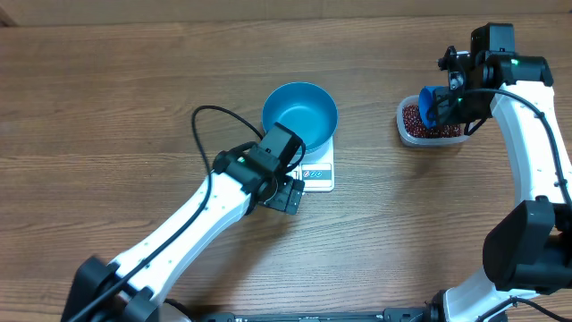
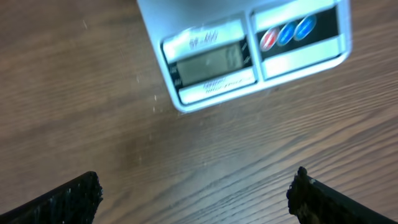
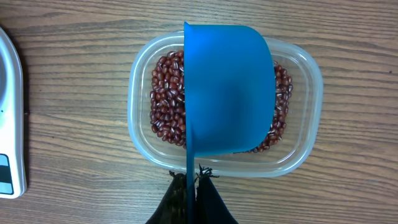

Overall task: Scoop item into bowl and weigh 150g on scale
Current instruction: 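Hold the left gripper over the scale display reading 0, then lower the blue scoop into the red beans with the right gripper, then tilt and lift the scoop full of beans with the right gripper, then carry the filled scoop over the teal bowl with the right gripper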

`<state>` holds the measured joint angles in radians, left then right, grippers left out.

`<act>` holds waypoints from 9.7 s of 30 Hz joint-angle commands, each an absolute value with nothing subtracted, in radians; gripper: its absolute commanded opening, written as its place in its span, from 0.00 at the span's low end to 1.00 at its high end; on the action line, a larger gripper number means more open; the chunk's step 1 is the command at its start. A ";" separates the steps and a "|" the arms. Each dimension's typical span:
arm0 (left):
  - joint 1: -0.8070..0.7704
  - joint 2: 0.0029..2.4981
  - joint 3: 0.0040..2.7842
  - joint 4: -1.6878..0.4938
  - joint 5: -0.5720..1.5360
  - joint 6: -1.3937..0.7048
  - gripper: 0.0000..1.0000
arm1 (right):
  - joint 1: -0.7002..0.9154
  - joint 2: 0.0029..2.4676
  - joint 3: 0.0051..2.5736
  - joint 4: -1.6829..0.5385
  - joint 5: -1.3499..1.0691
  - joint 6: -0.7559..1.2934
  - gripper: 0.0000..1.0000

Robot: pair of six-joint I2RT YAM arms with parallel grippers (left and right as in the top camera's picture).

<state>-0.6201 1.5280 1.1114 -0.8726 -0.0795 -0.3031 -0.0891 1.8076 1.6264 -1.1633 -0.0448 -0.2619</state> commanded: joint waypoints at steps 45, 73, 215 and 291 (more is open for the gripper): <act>-0.576 1.477 0.933 -0.654 -0.011 -0.118 0.99 | -0.085 1.792 1.930 -1.414 0.124 -0.376 0.04; -0.576 1.477 0.934 -0.567 -0.045 -0.108 1.00 | -0.085 1.798 1.785 -1.295 0.156 -0.375 0.04; -0.576 1.477 0.934 -0.579 -0.063 -0.100 0.99 | -0.535 2.048 1.727 -1.307 -0.922 -0.375 0.04; -0.576 1.477 0.934 -0.579 -0.063 -0.100 0.99 | -0.178 2.048 1.967 -1.496 -1.173 -0.462 0.04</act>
<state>-0.5804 1.4776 0.9360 -0.5819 -0.0498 -0.1196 -0.2169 2.0537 1.8767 -1.5017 -1.2060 -0.5343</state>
